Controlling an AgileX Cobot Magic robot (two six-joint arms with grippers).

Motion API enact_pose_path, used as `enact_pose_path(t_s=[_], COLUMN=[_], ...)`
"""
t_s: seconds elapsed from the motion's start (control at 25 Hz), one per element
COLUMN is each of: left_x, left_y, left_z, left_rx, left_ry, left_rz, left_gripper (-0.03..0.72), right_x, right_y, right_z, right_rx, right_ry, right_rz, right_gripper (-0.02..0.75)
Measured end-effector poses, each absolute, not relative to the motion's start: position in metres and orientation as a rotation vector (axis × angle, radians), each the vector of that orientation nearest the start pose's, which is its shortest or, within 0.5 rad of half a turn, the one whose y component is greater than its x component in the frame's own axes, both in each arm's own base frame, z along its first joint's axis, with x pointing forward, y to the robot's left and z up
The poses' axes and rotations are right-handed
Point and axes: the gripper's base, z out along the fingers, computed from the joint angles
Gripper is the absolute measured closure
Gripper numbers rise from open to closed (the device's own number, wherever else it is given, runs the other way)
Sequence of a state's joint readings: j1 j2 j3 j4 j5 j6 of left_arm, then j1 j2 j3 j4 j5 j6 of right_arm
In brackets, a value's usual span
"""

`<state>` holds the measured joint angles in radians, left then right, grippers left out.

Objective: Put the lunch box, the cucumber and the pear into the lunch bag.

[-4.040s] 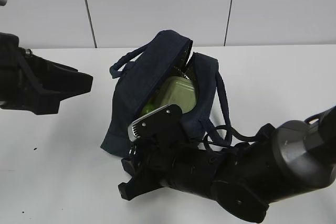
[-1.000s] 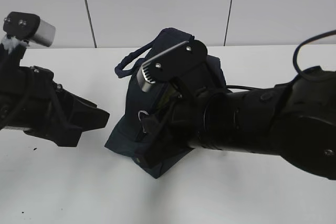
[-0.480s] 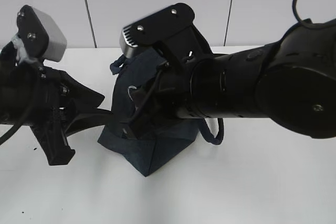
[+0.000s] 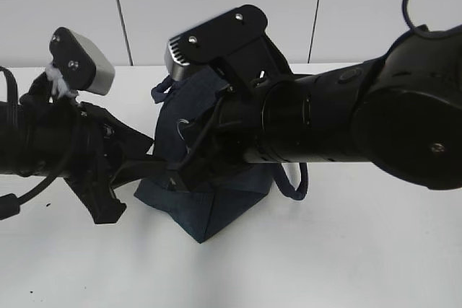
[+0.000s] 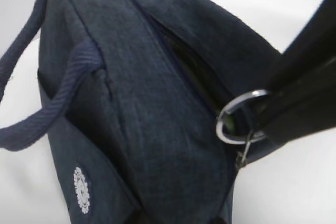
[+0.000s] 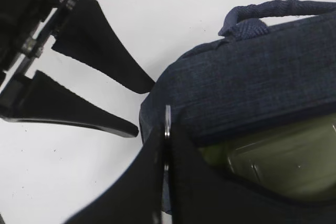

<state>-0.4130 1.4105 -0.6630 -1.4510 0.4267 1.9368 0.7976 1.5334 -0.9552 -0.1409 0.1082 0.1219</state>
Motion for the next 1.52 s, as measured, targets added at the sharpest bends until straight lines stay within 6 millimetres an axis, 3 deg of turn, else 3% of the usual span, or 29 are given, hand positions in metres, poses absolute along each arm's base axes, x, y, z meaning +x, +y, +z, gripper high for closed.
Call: enact_pose_path(t_s=[0.24,0.44,0.52,0.72,1.04,1.28,1.52], left_x=[0.241,0.244,0.244,0.243,0.241,0.238,0.221], left_y=[-0.147,-0.151,-0.151,-0.152,-0.154,-0.156,-0.148], left_z=[0.213,0.213,0.213,0.214,0.214,0.216,0.198], left_rx=[1.159,1.16,1.163,1.157,1.134,1.094,1.099], left_ry=[1.933,1.925,1.924,1.928,1.939,1.95,2.02], left_rz=[-0.466,-0.499,-0.506,-0.529,-0.588,-0.641,-0.657], left_gripper=[0.461,0.658,0.687,0.696,0.697,0.697,0.698], right_x=[0.235,0.235,0.235,0.241,0.27,0.28,0.282], right_y=[0.238,0.238,0.238,0.235,0.209,0.198,0.196], right_z=[0.256,0.256,0.256,0.263,0.275,0.279,0.279], right_rx=[-0.866,-0.867,-0.869,-0.859,-0.763,-0.713,-0.709], right_ry=[2.026,2.029,2.029,2.031,2.055,2.059,2.057], right_rz=[0.425,0.424,0.422,0.396,0.304,0.281,0.278], right_gripper=[0.732,0.732,0.732,0.732,0.732,0.732,0.732])
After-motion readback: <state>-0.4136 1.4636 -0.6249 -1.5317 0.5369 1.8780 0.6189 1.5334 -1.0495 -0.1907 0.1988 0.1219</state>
